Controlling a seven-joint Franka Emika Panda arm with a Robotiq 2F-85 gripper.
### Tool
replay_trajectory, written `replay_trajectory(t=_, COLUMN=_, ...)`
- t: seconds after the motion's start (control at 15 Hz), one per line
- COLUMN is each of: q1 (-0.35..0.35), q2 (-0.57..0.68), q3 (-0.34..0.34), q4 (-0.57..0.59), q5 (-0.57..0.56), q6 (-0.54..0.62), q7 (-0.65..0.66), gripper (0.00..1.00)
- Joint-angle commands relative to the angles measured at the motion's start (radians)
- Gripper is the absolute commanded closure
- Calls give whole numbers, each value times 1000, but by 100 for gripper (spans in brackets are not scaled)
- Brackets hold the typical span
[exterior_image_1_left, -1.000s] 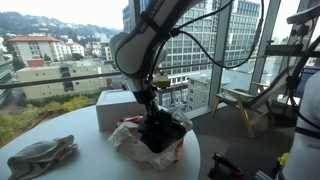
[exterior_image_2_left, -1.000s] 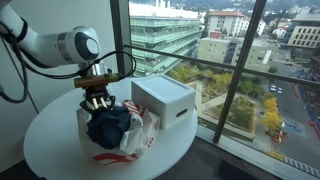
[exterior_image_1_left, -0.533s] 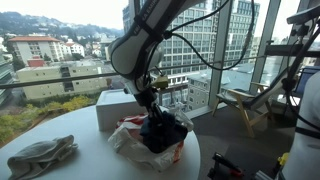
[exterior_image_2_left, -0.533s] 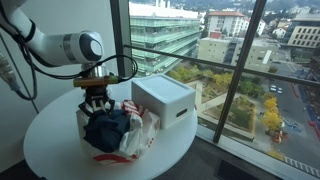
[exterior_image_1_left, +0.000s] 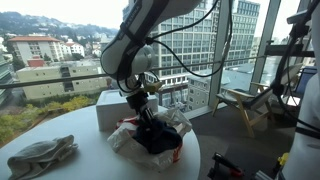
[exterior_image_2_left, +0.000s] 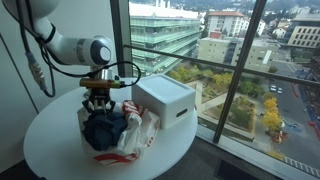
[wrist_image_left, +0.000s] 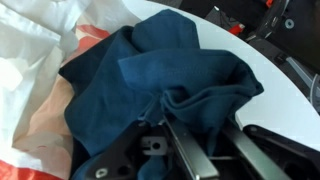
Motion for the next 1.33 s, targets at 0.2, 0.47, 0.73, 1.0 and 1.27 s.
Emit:
replay_trajectory(t=0.2, q1=-67, q2=69, q3=-32, q4=35, q5=-74, q6=108, q7=-6, gripper=97)
replay_trajectory(t=0.47, q1=-131, q2=88, q3=-20, q4=17, q5=-12, q6=191, q7=-122, gripper=97)
replay_trajectory(t=0.73, q1=-210, q2=82, q3=27, q4=-5, q5=157, q6=176, q7=-381, gripper=97)
replay_trajectory(t=1.0, q1=-252, q2=105, q3=35, q4=-3, q5=268, q6=144, q7=-631, gripper=97)
replay_trajectory(t=1.27, q1=-254, q2=152, q3=20, q4=16, q5=267, q6=179, q7=-749, gripper=97)
